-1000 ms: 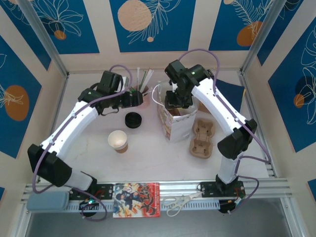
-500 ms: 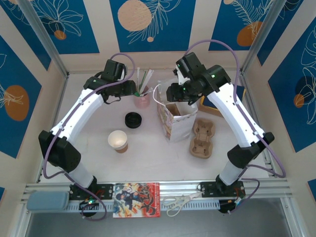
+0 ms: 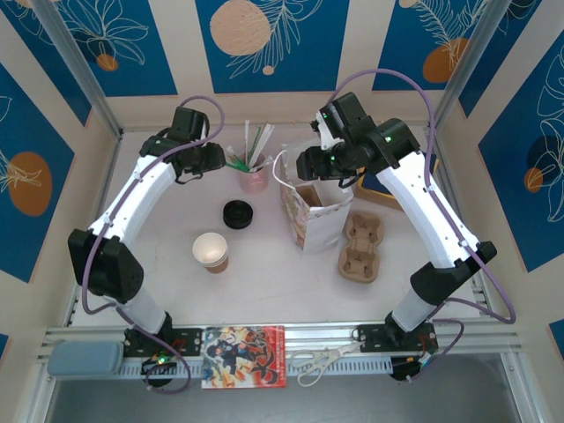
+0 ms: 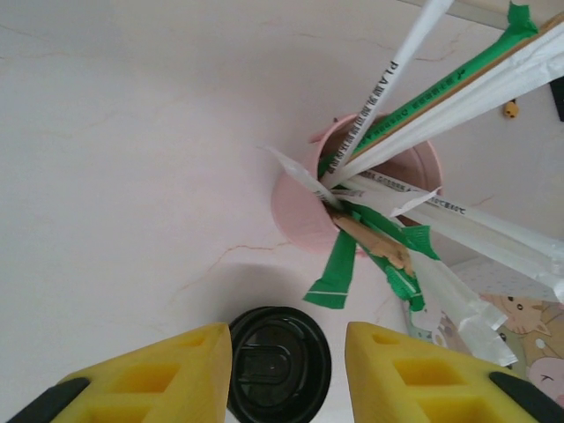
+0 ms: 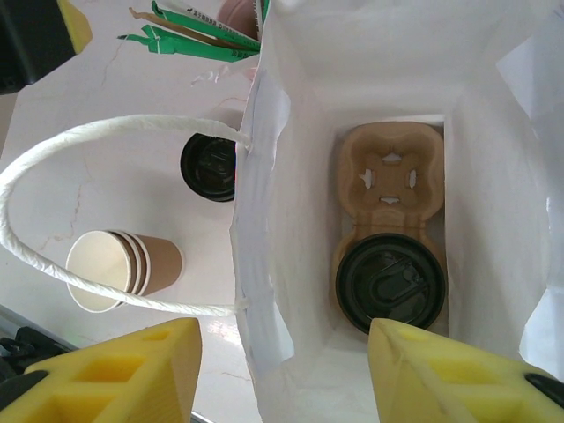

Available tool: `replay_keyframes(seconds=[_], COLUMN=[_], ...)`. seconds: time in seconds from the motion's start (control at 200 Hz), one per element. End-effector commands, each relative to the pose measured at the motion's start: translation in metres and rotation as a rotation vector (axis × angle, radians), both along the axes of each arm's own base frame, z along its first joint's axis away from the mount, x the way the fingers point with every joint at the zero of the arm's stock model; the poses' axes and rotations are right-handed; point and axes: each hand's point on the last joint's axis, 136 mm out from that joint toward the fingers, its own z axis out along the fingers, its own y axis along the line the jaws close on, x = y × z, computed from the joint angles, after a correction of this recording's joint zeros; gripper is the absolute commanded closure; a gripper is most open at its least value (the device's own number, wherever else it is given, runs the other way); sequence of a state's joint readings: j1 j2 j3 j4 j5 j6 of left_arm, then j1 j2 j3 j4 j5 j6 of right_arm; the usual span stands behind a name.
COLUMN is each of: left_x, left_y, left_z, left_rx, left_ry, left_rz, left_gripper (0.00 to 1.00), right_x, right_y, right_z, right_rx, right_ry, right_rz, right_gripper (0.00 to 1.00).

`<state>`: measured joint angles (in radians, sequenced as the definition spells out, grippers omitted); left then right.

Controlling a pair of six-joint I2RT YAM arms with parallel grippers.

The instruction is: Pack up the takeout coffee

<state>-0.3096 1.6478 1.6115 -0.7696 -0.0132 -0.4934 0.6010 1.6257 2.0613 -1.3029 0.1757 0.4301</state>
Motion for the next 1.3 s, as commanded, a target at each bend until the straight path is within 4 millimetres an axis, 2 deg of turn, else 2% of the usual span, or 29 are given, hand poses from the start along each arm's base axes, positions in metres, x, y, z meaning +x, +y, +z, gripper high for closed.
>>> replay_keyframes(seconds=[0.0,0.285,0.695,0.815,0.87,0.905,0.995,1.29], left_x=[0.005,0.018,0.037,0.039,0.038,0.037,0.033,0.011], left_y=[-0.010,-0.014,-0.016,-0.014,-0.013,-0.013,-0.010,-0.005], left_z=[-0.011,-0.026,-0.036,-0.028,-0.023,-0.020,-0.015,0.014], left_rx=[-0.065,-0.083,-0.073,-0.069,-0.064,-0.060,-0.054,-0.065], left_ry=[0.022,0.038,0.034,0.011,-0.004,-0.009,-0.017,-0.052], left_rz=[-0.012,-0.017,-0.023,-0.025,-0.028,-0.028,-0.028,-0.023], left_gripper=[0.60,0.63,0.63,0.75,0.88,0.93,0.97,0.98], right_x=[-0.004,-0.007,-0.011,-0.012,-0.011,-0.012,-0.011,-0.008], right_y=[-0.002,-0.005,-0.009,-0.009,-0.010,-0.010,-0.009,-0.007], right_z=[0.003,0.003,-0.001,-0.002,-0.003,-0.004,-0.005,-0.005], right_rx=[0.011,0.010,0.004,0.005,0.005,0.005,0.006,0.013], right_ry=[-0.002,0.007,0.025,0.026,0.027,0.027,0.028,0.020], right_rz=[0.019,0.011,-0.001,-0.004,-0.006,-0.005,-0.006,0.001], right_gripper=[0.46,0.46,0.45,0.45,0.45,0.45,0.45,0.45])
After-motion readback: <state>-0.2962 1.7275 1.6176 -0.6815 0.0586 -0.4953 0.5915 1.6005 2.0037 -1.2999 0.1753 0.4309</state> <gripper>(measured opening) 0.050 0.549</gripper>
